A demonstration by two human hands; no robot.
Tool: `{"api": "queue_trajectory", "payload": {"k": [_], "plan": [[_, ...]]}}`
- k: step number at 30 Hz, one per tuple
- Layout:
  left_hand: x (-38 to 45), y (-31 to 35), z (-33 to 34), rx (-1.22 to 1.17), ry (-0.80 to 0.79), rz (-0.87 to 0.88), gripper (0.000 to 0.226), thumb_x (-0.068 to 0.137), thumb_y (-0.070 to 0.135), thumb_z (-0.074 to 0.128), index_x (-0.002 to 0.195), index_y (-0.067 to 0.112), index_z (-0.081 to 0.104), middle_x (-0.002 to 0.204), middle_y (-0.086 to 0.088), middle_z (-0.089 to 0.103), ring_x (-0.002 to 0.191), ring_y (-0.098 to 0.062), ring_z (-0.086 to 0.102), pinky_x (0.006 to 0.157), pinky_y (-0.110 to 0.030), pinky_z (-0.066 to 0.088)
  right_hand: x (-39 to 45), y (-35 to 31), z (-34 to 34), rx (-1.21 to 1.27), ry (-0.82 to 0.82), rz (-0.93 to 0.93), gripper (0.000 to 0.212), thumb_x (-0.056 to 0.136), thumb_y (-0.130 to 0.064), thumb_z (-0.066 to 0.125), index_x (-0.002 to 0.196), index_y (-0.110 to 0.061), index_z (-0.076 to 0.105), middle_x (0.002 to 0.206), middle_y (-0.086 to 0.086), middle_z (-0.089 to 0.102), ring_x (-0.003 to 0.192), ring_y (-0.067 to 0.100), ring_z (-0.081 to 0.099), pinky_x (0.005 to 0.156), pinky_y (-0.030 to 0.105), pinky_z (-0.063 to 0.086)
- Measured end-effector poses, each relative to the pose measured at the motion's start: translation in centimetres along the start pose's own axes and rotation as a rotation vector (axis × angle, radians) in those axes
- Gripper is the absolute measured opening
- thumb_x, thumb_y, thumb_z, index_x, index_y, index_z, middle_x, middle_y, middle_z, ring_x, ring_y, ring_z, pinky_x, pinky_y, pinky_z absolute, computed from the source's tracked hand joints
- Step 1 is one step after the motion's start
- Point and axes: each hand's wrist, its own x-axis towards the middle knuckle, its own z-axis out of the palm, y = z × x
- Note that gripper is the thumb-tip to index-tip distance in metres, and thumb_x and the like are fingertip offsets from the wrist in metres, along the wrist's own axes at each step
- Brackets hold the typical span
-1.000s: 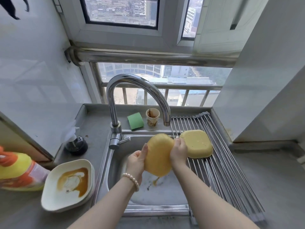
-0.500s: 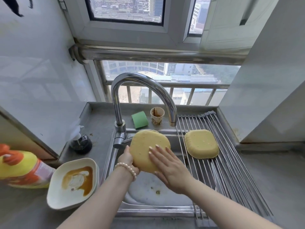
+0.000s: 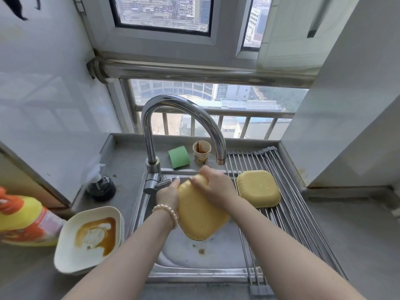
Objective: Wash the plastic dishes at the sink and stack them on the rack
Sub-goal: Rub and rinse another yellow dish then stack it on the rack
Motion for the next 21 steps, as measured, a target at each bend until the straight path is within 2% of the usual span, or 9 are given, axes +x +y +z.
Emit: {"api": "queue_trajectory", "payload": {"k": [3, 5, 7, 9, 10, 13, 17, 19, 21], "plan": [[-1.1, 0.6, 0.9, 0.209, 0.049, 0.178, 0.028, 0.080, 0.037, 0.070, 0.069, 0.012, 0.063, 0.073, -0.004, 0.064, 0.075, -0.025, 0.058, 0.076, -0.035, 0.050, -0.3, 0.6, 0.4, 0.379, 0.139, 0.302, 0.036, 0.091, -0.031, 0.050, 0.059, -0.015, 0.049, 0.058, 0.000, 0.049, 0.058, 0.019, 0.044, 0.059, 0.034, 0.036], [-2.2, 0.2, 1.8, 0.590, 0.084, 0.445, 0.031, 0.082, 0.051, 0.061, 0.083, 0.020, 0.064, 0.088, 0.000, 0.064, 0.088, -0.023, 0.056, 0.078, -0.032, 0.045, -0.3, 0.9, 0.2, 0.490, 0.177, 0.485, 0.042, 0.089, -0.021, 0.048, 0.049, -0.018, 0.037, 0.052, 0.000, 0.040, 0.056, 0.020, 0.038, 0.058, 0.035, 0.030], [-2.9, -1.3, 2.4, 1.011, 0.123, 0.766, 0.053, 0.081, 0.068, 0.041, 0.107, 0.027, 0.063, 0.106, 0.001, 0.060, 0.102, -0.024, 0.051, 0.085, -0.036, 0.042, 0.3, 1.4, 0.1, 0.459, 0.118, 0.565, 0.035, 0.093, -0.020, 0.045, 0.061, -0.014, 0.058, 0.073, 0.012, 0.058, 0.075, 0.027, 0.054, 0.071, 0.035, 0.039], [-2.8, -2.8, 2.8, 1.172, 0.110, 1.069, 0.071, 0.077, 0.071, 0.026, 0.120, 0.028, 0.061, 0.105, -0.001, 0.060, 0.098, -0.028, 0.056, 0.082, -0.041, 0.044, 0.6, 1.5, -0.2, 0.416, 0.026, 0.580, 0.030, 0.099, -0.023, 0.041, 0.097, -0.008, 0.068, 0.103, 0.015, 0.064, 0.103, 0.028, 0.058, 0.085, 0.031, 0.041], [-2.8, -3.1, 2.9, 1.233, 0.060, 1.129, 0.077, 0.075, 0.073, 0.022, 0.126, 0.028, 0.057, 0.106, -0.002, 0.060, 0.097, -0.027, 0.056, 0.081, -0.041, 0.045, 0.7, 1.6, -0.3, 0.400, 0.003, 0.552, 0.028, 0.100, -0.024, 0.041, 0.100, -0.012, 0.067, 0.104, 0.012, 0.063, 0.104, 0.024, 0.057, 0.089, 0.031, 0.041], [-2.1, -1.6, 2.9, 1.358, -0.169, 0.942, 0.074, 0.078, 0.079, 0.033, 0.129, 0.026, 0.046, 0.113, 0.000, 0.058, 0.104, -0.021, 0.057, 0.083, -0.034, 0.046, 0.3, 1.4, -0.8, 0.480, -0.020, 0.493, 0.031, 0.098, -0.028, 0.050, 0.068, -0.020, 0.055, 0.082, 0.002, 0.057, 0.086, 0.018, 0.051, 0.076, 0.030, 0.041], [-1.4, 0.3, 2.3, 0.982, -0.380, 0.707, 0.046, 0.079, 0.062, 0.062, 0.075, 0.017, 0.052, 0.074, 0.003, 0.059, 0.071, -0.016, 0.056, 0.061, -0.028, 0.041, 0.6, 0.6, -1.9, 0.557, -0.042, 0.451, 0.037, 0.096, -0.031, 0.052, 0.061, -0.021, 0.052, 0.068, -0.001, 0.055, 0.069, 0.017, 0.053, 0.069, 0.029, 0.044], [-1.2, 0.0, 1.9, 0.773, -0.344, 0.622, 0.053, 0.078, 0.062, 0.064, 0.059, 0.017, 0.042, 0.059, 0.004, 0.046, 0.056, -0.012, 0.042, 0.054, -0.027, 0.030, 0.6, -0.1, -2.0, 0.475, 0.044, 0.382, 0.046, 0.098, -0.029, 0.049, 0.054, -0.013, 0.053, 0.061, 0.002, 0.056, 0.064, 0.019, 0.052, 0.066, 0.033, 0.039], [-1.0, -0.7, 1.7, 0.565, -0.193, 0.524, 0.059, 0.081, 0.065, 0.055, 0.054, 0.015, 0.040, 0.054, 0.001, 0.045, 0.055, -0.016, 0.040, 0.054, -0.030, 0.029, 0.4, -1.3, -0.7, 0.198, 0.143, 0.307, 0.042, 0.099, -0.032, 0.042, 0.071, -0.009, 0.064, 0.082, 0.010, 0.068, 0.081, 0.027, 0.060, 0.072, 0.034, 0.039]]}}
